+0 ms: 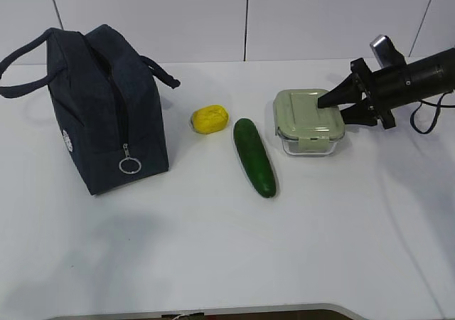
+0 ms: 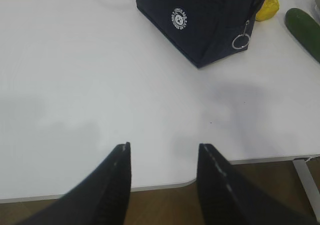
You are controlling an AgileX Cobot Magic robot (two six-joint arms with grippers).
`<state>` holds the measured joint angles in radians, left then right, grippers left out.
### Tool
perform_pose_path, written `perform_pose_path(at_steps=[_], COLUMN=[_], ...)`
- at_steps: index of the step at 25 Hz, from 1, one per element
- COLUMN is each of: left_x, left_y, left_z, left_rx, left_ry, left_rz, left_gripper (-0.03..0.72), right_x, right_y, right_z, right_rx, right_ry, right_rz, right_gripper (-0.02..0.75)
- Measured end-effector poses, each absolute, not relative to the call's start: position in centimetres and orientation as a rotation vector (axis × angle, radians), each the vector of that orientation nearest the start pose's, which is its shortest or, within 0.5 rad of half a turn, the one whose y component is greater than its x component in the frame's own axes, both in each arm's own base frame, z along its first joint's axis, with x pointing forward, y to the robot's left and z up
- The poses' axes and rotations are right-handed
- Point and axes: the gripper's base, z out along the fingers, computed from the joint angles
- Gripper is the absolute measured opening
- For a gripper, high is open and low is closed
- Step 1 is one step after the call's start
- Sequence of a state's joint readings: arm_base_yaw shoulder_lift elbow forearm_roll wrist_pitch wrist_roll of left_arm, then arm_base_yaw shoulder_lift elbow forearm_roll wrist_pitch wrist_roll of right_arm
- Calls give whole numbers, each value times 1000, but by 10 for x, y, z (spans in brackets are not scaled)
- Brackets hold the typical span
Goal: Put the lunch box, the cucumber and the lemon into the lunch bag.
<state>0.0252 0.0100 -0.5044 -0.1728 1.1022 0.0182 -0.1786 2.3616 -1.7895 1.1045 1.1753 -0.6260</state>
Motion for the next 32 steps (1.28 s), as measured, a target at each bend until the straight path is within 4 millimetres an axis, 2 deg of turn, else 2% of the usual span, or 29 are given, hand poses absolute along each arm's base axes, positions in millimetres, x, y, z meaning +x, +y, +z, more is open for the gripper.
perform_pose_path(at_steps=[6, 13, 19, 27, 32], left_x=[-6, -6, -7, 15, 39], left_y=[-14, -14, -14, -14, -20], left_z=[276, 277, 295, 320, 333], left_rx=[5, 5, 8, 0, -27], left_ry=[2084, 2081, 2066, 2141, 2119], left_rz=[-182, -182, -181, -193, -313], left_gripper=[309, 308, 308, 307, 306], right_x=[480, 479, 478, 478, 478], right_y=[-10, -10, -10, -10, -10], right_z=[148, 160, 163, 169, 169], right_rx=[100, 93, 109, 109, 111], right_ry=[2521, 2501, 2501, 2487, 2486], right_rz=[1300, 1293, 1297, 1299, 1301], right_gripper=[374, 374, 374, 374, 374])
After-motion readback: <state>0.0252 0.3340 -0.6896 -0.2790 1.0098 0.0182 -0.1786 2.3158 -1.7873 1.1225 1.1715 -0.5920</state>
